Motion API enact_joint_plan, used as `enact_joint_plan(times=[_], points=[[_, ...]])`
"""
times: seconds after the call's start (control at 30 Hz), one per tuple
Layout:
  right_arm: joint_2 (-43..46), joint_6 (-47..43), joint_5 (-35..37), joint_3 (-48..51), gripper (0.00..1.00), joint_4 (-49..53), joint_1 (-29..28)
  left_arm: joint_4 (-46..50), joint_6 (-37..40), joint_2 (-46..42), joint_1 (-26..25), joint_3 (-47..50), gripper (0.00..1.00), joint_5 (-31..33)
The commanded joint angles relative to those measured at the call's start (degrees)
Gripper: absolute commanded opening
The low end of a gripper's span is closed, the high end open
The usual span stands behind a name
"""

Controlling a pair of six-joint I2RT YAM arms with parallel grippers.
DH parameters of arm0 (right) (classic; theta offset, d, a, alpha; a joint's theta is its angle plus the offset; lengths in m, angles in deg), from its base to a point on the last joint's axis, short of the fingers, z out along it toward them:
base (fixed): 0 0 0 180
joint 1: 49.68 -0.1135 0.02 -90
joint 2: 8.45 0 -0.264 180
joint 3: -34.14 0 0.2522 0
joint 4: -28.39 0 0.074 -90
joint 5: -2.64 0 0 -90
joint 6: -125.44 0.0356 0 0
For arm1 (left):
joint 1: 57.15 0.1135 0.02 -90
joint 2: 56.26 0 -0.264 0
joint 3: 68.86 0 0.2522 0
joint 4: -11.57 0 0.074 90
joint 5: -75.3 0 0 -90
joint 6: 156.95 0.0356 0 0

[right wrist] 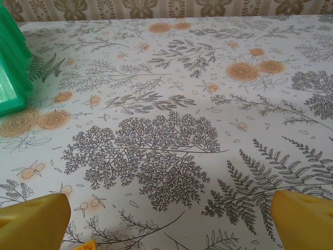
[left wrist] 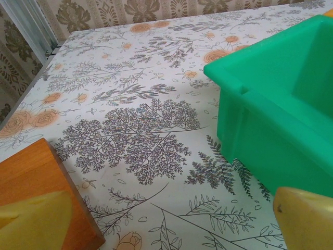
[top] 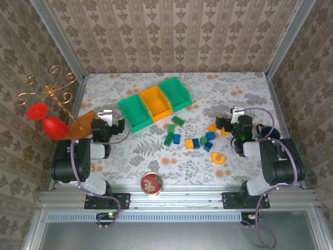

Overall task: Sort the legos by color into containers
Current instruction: Rotate the container at the top-center of the table.

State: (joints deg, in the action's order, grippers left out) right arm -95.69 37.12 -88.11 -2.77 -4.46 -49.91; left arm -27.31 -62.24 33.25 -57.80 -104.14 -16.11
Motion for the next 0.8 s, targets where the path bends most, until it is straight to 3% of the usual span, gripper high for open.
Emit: enact_joint_plan(times=[0.0,0.4,0.77], points=[[-0.2,-0.4,-0.9,-0.2,1.00,-2.3,0.4,-0.1,-1.2,-0.4,0.4,-1.0,1.00,0.7],[0.6,-0.4,-0.7,-1.0,1.00,-0.3,0.4,4.0,-2.0,-8.5,0.5,0.4,1.00,3.1],[9.3,-0.6,0.2,-2.1,1.00,9.0,0.4,11.4,-2.6,-18.1,-1.0,-0.5,1.00,8.0]])
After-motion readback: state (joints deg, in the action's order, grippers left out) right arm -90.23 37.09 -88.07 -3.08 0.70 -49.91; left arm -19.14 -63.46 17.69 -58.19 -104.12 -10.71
